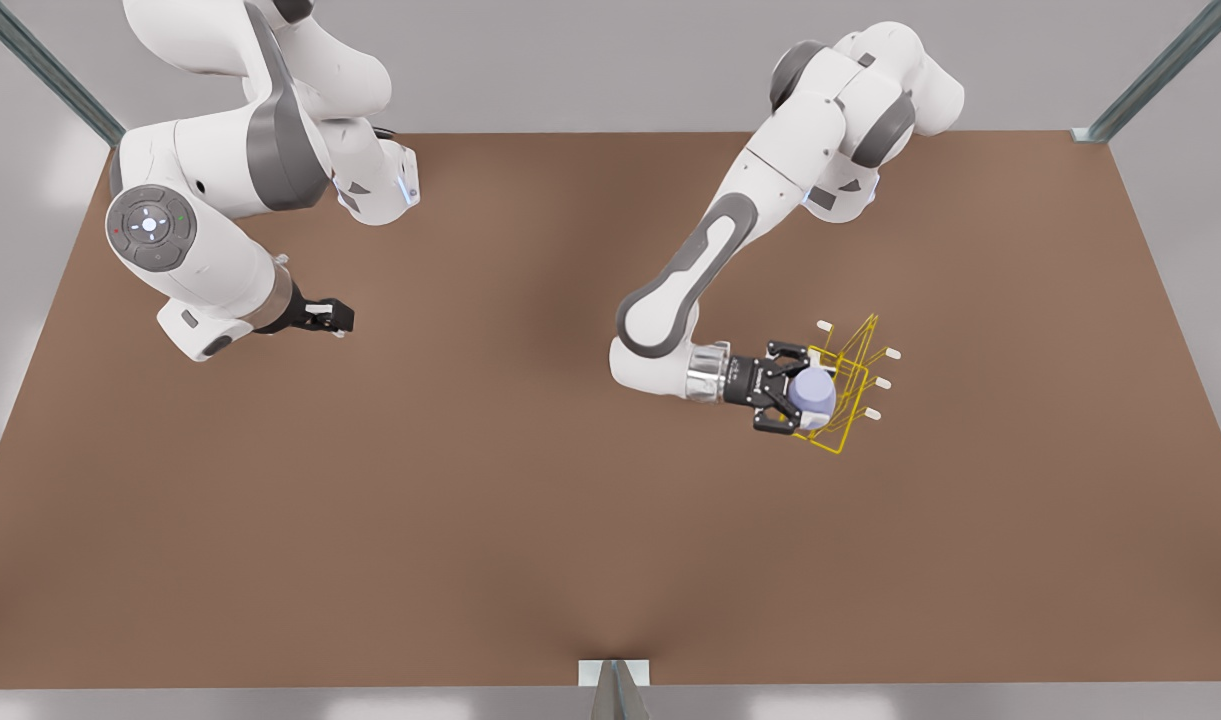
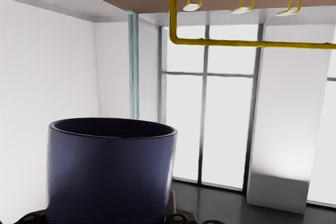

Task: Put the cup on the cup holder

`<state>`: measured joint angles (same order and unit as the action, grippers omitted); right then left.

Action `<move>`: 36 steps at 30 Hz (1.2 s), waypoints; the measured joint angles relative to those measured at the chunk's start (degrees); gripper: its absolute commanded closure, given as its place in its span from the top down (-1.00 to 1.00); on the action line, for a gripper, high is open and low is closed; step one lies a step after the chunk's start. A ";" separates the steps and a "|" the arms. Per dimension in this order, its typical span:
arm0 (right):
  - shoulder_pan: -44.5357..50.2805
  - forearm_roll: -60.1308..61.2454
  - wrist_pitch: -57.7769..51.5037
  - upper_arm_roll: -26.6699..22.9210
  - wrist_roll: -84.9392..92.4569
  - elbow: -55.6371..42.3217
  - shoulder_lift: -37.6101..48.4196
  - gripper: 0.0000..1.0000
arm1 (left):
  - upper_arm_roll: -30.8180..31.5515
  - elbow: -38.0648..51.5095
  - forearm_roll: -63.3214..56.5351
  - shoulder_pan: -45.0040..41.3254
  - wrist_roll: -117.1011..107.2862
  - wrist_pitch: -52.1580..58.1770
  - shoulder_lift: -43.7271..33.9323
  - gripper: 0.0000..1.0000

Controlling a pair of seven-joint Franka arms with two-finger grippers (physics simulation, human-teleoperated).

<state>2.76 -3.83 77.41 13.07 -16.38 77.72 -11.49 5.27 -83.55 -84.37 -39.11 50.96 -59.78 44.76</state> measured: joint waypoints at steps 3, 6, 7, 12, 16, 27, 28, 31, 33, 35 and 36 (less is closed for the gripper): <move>0.01 0.03 -0.02 0.00 -0.02 0.02 0.00 1.00 | -0.06 0.02 0.09 0.76 -0.56 -1.01 0.36 0.63; -0.09 0.00 -0.03 0.00 -0.04 0.00 0.00 1.00 | -0.07 0.03 0.15 1.15 -1.19 -1.95 0.55 0.63; -0.13 -0.02 -0.03 0.00 -0.04 0.00 0.00 1.00 | -0.07 0.03 0.21 1.15 -1.44 -2.20 0.61 0.63; -0.14 -0.04 -0.04 0.00 -0.06 0.00 0.00 1.00 | -0.03 -0.89 1.02 0.77 -2.64 -2.83 0.60 0.63; -0.14 -0.05 -0.04 0.00 -0.08 0.00 0.00 1.00 | 0.02 -2.58 2.43 0.70 -3.53 -2.50 0.50 0.63; -0.09 -0.10 -0.05 0.00 -0.10 0.00 0.00 1.00 | 0.19 -5.33 7.00 0.44 -6.70 -1.29 0.23 0.63; -0.07 -0.10 -0.05 0.00 -0.10 0.00 0.00 1.00 | 0.19 -5.61 7.28 0.44 -7.07 -1.26 0.22 0.63; -0.05 -0.10 -0.03 0.00 -0.11 0.00 0.00 1.00 | 0.19 -6.28 8.42 0.44 -8.36 -1.32 0.29 0.63; 0.02 -0.10 -0.02 0.00 -0.11 0.00 0.00 1.00 | 0.19 -6.80 9.55 0.22 -9.40 -1.40 0.32 0.63; 0.02 -0.08 0.00 0.00 -0.11 0.00 0.00 1.00 | 0.20 -6.95 10.50 -0.15 -10.41 -1.46 0.38 0.63; 0.01 -0.06 0.01 0.00 -0.11 0.00 0.00 1.00 | 0.21 -6.99 11.00 -0.25 -10.92 -1.48 0.39 0.63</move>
<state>2.78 -3.90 77.41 13.07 -16.50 77.72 -11.49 5.48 -90.53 -73.37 -39.36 40.04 -61.26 45.14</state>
